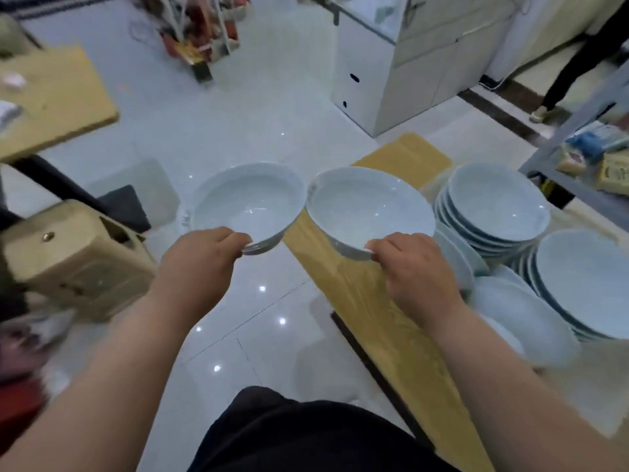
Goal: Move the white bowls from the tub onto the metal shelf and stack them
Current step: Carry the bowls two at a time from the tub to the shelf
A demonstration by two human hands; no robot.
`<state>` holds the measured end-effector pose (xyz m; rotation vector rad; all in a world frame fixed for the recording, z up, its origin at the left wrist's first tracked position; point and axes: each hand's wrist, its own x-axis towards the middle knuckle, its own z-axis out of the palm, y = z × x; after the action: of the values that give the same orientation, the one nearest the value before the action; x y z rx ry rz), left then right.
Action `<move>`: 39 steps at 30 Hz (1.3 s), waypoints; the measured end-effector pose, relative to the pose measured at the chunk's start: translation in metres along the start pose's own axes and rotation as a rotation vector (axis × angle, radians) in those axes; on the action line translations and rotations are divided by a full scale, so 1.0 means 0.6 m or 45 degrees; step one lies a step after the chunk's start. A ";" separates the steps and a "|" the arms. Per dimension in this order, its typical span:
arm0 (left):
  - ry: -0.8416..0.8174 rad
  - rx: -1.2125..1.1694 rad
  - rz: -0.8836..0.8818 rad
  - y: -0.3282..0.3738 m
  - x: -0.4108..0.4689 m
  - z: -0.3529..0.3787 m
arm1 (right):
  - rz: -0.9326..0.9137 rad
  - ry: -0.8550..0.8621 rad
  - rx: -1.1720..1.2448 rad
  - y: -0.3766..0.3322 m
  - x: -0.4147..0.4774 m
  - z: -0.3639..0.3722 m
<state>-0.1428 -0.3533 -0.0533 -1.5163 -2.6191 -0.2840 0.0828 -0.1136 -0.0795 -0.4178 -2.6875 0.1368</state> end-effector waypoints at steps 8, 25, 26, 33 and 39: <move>0.049 0.064 -0.482 -0.234 -0.206 -0.042 | -0.437 -0.225 0.038 -0.256 0.198 0.115; 0.124 0.450 -1.804 -0.264 -0.609 -0.200 | -1.633 -0.301 0.672 -0.831 0.384 0.247; 0.107 0.481 -1.867 -0.247 -0.615 -0.214 | -1.710 -0.295 0.711 -0.857 0.389 0.244; 0.287 0.949 -2.234 -0.115 -0.620 -0.319 | -2.194 -0.133 1.111 -1.033 0.408 0.140; 0.291 1.269 -2.445 -0.020 -0.627 -0.417 | -2.400 0.058 1.499 -1.150 0.371 0.022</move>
<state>0.0332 -0.7310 0.1222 1.2924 -2.2584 0.6035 -0.3018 -0.7005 0.1028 2.1173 -1.4250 0.8845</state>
